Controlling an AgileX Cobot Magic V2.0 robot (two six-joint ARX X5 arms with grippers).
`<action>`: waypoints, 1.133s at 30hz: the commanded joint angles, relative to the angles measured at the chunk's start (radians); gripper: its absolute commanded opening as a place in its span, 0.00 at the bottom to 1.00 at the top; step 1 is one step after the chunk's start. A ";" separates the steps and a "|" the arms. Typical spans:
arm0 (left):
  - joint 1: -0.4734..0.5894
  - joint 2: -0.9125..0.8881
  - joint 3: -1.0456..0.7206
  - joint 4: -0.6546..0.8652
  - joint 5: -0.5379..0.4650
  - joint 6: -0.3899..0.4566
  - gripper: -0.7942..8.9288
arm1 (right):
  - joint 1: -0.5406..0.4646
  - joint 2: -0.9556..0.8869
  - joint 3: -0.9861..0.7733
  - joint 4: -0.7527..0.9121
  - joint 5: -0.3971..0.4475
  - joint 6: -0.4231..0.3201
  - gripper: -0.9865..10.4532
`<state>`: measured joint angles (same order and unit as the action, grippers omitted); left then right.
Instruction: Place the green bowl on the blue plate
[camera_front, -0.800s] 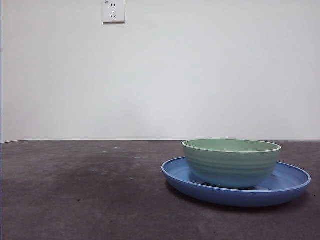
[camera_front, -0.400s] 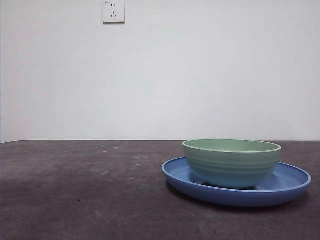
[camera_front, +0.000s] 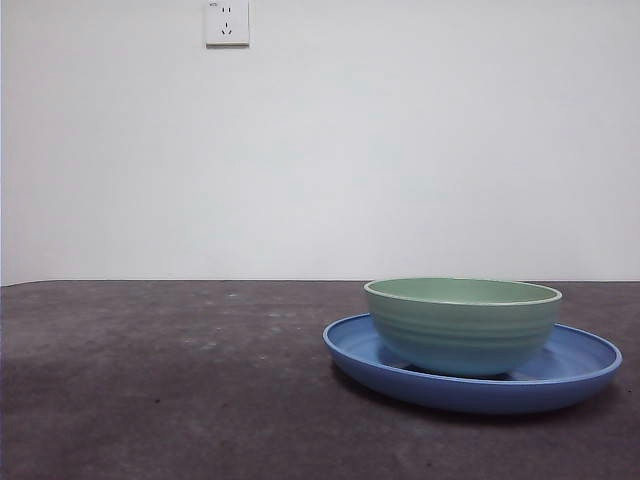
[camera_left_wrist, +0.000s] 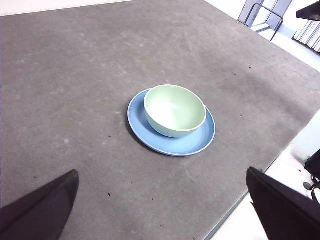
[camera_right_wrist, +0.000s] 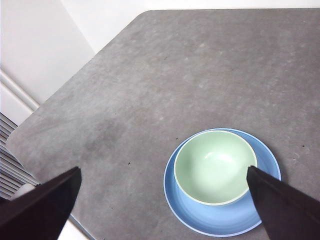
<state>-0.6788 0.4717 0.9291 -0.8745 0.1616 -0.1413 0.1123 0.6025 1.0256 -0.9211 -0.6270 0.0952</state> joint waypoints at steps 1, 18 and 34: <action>-0.005 0.005 0.010 0.014 0.000 0.005 0.70 | 0.003 0.008 0.019 0.002 0.003 0.038 0.65; -0.005 0.005 0.010 0.015 0.000 0.005 0.70 | -0.034 0.402 0.019 -0.056 0.105 -0.035 0.65; -0.005 0.005 0.010 0.014 0.000 -0.003 0.70 | -0.120 0.857 0.019 0.097 0.101 -0.126 0.51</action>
<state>-0.6788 0.4717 0.9291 -0.8730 0.1616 -0.1421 -0.0074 1.4319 1.0279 -0.8288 -0.5232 0.0002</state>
